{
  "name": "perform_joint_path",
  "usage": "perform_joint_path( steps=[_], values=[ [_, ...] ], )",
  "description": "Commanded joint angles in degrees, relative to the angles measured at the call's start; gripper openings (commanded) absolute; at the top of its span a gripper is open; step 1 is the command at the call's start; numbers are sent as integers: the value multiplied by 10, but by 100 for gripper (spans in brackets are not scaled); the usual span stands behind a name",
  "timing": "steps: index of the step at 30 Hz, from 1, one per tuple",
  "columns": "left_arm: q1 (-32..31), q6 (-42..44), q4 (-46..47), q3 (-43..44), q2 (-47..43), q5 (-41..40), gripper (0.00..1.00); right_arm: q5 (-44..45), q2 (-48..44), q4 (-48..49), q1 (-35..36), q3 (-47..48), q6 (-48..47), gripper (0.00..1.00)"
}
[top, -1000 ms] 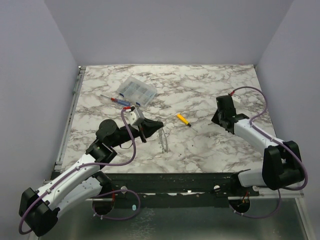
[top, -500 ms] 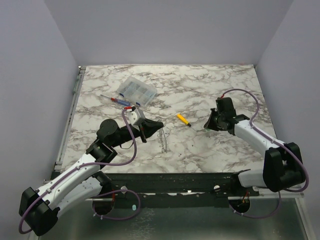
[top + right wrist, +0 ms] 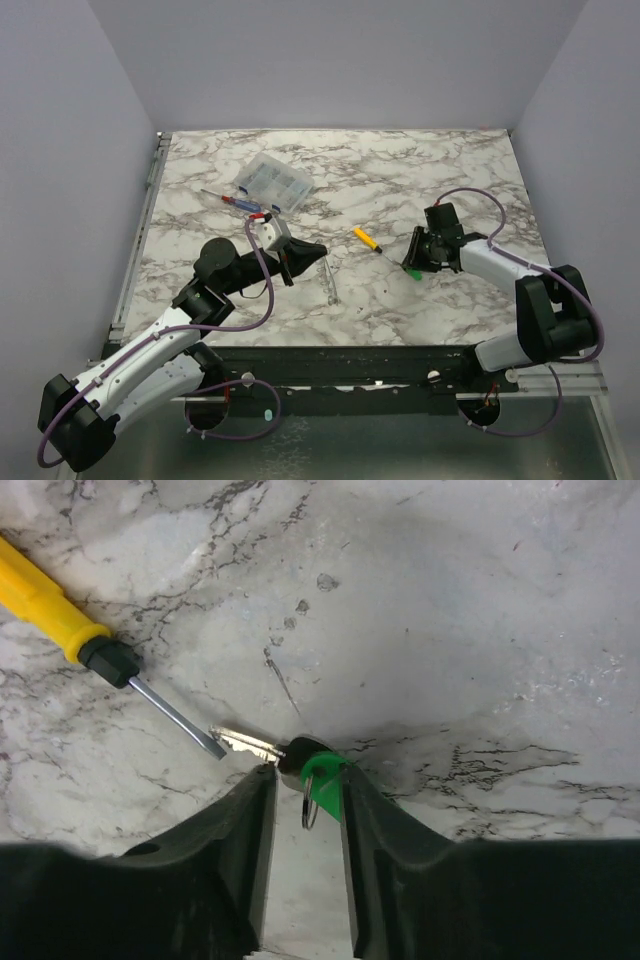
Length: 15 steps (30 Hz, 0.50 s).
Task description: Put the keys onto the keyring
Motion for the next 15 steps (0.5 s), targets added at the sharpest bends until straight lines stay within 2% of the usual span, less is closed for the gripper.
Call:
perform_joint_path(
  steps=[1, 2, 4, 12, 15],
  values=[
    [-5, 6, 7, 23, -5, -10, 0, 2, 13, 8, 4, 23, -10, 48],
    [-5, 8, 6, 23, -5, -11, 0, 2, 10, 6, 4, 24, -11, 55],
    [-5, 8, 5, 24, -5, -11, 0, 6, 0, -1, 5, 25, -15, 60],
    [-6, 9, 4, 24, -1, -11, 0, 26, -45, -38, 29, 21, -20, 61],
    [-6, 10, 3, 24, 2, -12, 0, 66, -54, -65, 50, 31, -14, 61]
  ],
)
